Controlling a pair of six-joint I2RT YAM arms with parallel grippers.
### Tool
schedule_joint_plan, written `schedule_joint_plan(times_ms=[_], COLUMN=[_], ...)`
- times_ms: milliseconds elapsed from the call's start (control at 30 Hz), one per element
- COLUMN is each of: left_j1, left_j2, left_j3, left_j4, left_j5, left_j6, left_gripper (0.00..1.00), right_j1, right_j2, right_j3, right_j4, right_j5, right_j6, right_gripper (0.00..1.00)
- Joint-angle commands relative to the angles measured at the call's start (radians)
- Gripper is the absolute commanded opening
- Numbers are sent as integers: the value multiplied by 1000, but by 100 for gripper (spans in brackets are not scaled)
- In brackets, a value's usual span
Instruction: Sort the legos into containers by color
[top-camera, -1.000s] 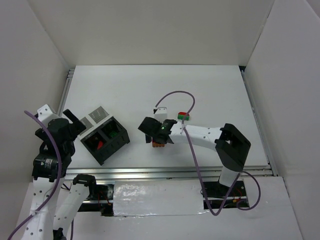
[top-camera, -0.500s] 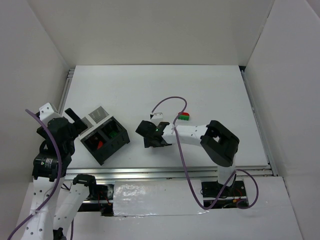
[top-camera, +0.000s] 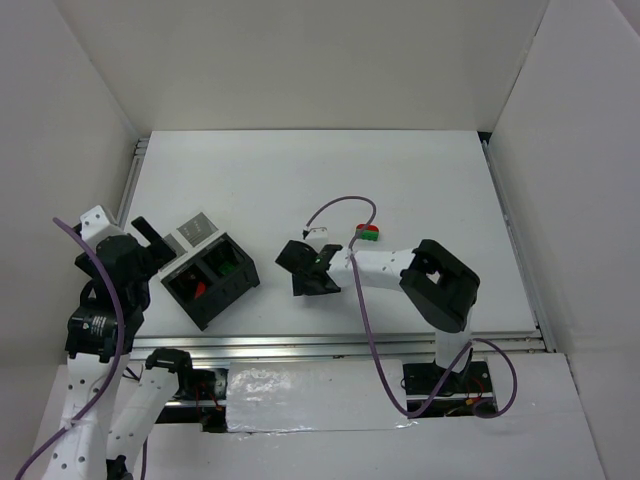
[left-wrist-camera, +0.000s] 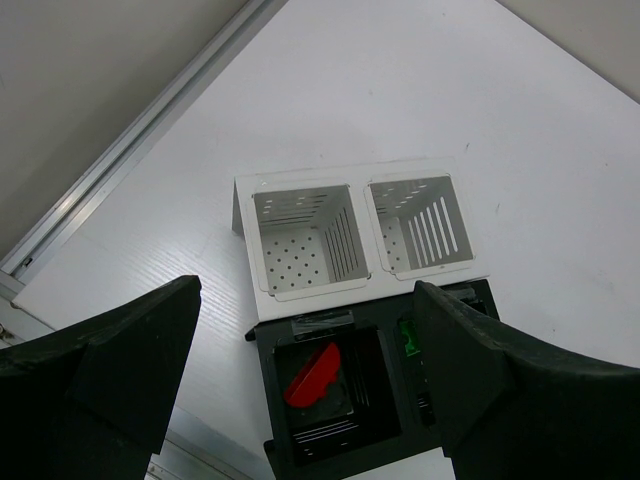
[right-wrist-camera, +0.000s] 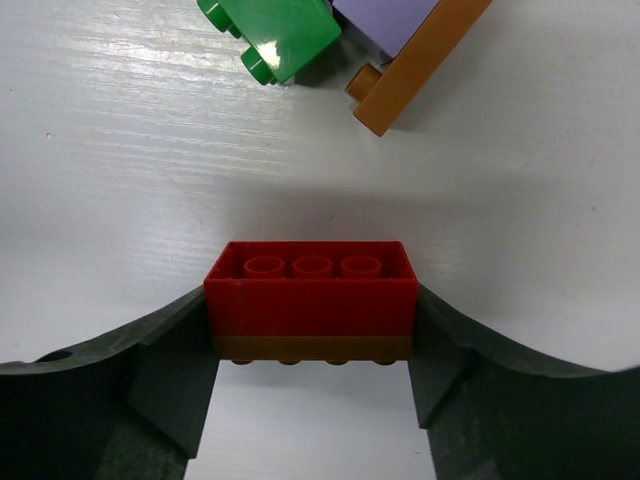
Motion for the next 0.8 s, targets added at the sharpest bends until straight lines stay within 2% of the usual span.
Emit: schedule_joint_plan(times_ms=[0, 67, 133, 167, 267, 367, 467, 500, 567, 600, 667, 700, 767], left_j1=[6, 6, 6, 6, 6, 6, 4, 6, 4, -4, -30, -84, -167], left_j2=[-6, -7, -7, -9, -12, -14, 25, 63, 110, 158, 199, 241, 279], left_j3=[-6, -8, -9, -8, -11, -25, -19, -3, 18, 33, 44, 56, 76], left_j4=[42, 43, 46, 48, 52, 92, 147, 166, 184, 219, 262, 282, 298], left_j5=[7, 10, 13, 19, 37, 143, 371, 506, 655, 799, 908, 938, 909], left_j6=[17, 19, 22, 22, 29, 65, 101, 103, 92, 71, 39, 13, -15], left_gripper=[99, 100, 100, 99, 100, 99, 100, 100, 100, 99, 100, 99, 99], right_j1=[-5, -7, -7, -7, -4, 8, 30, 38, 74, 96, 137, 185, 222], right_j2=[-19, -32, -50, -59, -120, -219, -350, -387, -473, -496, -545, -561, -602], right_j3=[-20, -23, -28, -35, -63, -144, -225, -245, -276, -279, -266, -258, -244], right_j4=[27, 30, 36, 40, 92, 189, 287, 336, 358, 358, 340, 321, 307], right_j5=[-3, -4, -7, -9, -21, -59, -116, -142, -188, -185, -112, -83, -9], right_j6=[-7, -10, -16, -20, -62, -192, -334, -370, -462, -490, -544, -558, -582], right_gripper=[71, 65, 51, 36, 34, 26, 24, 24, 26, 27, 28, 28, 28])
